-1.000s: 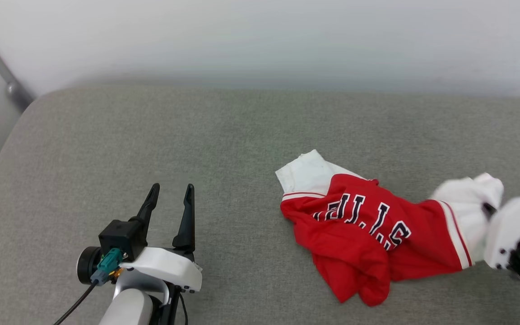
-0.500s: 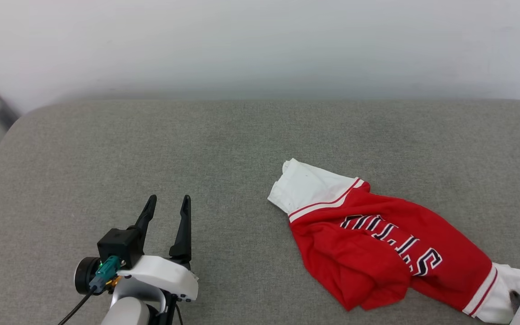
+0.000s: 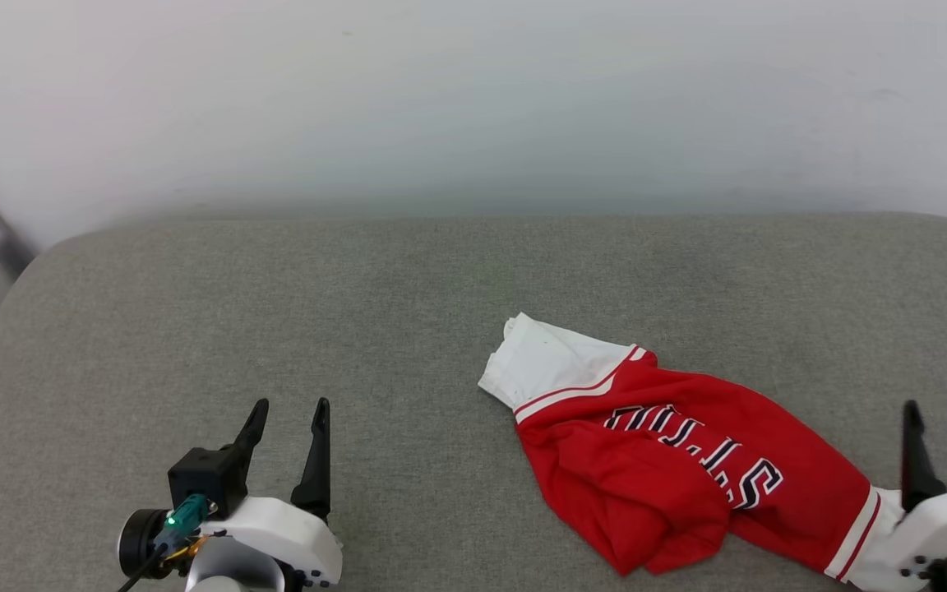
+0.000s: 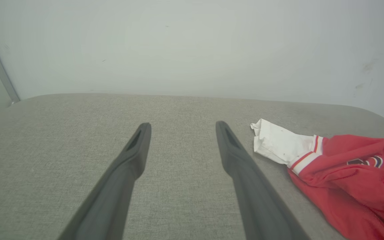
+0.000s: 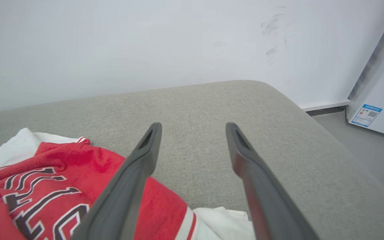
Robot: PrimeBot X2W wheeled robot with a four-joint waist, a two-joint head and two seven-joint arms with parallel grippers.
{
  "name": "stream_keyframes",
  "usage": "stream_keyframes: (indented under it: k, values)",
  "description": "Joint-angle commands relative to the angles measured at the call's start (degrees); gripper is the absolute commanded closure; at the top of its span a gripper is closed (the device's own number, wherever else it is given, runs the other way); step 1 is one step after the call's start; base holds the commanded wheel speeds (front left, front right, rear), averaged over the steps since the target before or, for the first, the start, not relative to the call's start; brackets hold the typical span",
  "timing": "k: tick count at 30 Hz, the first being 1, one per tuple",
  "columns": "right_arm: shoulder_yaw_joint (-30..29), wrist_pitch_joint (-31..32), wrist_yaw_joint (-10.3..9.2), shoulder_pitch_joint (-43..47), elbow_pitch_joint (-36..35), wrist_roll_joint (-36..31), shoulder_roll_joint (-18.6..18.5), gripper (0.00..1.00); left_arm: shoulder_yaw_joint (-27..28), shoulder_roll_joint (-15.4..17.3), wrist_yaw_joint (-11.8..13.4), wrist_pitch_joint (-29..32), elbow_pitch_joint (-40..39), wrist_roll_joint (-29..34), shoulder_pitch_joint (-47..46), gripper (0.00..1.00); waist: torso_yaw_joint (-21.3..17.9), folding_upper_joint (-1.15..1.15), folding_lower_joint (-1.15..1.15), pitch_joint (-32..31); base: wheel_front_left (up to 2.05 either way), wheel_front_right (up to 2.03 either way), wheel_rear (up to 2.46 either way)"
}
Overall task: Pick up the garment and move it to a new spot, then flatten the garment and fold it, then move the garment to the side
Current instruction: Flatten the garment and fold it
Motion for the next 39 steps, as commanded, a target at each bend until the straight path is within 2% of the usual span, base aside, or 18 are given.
stream_keyframes:
  k: [1, 8, 15, 18, 25, 32, 39]
  values:
    - [2.1, -1.07, -0.03, 1.18, -1.17, -0.02, 0.45, 0.0, 0.05, 0.53, 0.36, 0.51, -0.23, 0.07, 0.64, 0.0, -0.24, 0.0, 0.0, -0.33, 0.0, 0.0, 0.0]
    - [11.02, -1.66, -0.03, 3.53, -6.69, 0.64, 1.75, 0.0, -1.4, 1.24, -0.38, 3.86, 0.36, 0.36, -2.41, 0.0, -1.59, 0.0, 0.0, 0.27, 0.0, 0.0, 0.0]
    - [16.69, -1.89, -0.03, 2.35, -10.7, 1.88, 2.27, 0.0, -4.45, 1.1, -3.58, 9.08, 2.09, 0.87, -10.69, 0.0, -4.02, 0.0, 0.0, 5.05, 0.0, 0.0, 0.0]
    - [18.48, -2.25, -0.03, 0.7, -12.16, 2.26, 2.45, 0.0, -6.48, 1.05, -6.1, 13.04, 3.72, 1.16, -16.62, 0.0, -5.42, 0.0, 0.0, 8.32, 0.0, 0.0, 0.0]
    - [20.8, -3.46, -0.03, -1.98, -13.28, 2.8, 2.76, 0.0, -11.72, 1.97, -9.77, 27.76, 11.15, -1.53, -28.8, 0.0, -9.1, 0.0, 0.0, 14.09, 0.0, 0.0, 0.0]
    - [21.04, -4.79, -0.03, -3.11, -11.67, 4.45, 2.89, 0.0, -17.45, 5.0, -10.32, 43.41, 17.76, -4.93, -35.17, 0.0, -12.11, 0.0, 0.0, 17.97, 0.0, 0.0, 0.0]
    - [20.97, -6.57, -0.03, -3.73, -9.46, 6.43, 2.89, 0.0, -24.71, 6.43, -10.39, 53.47, 20.28, -8.2, -35.94, 0.0, -13.5, 0.0, 0.0, 20.07, 0.0, 0.0, 0.0]
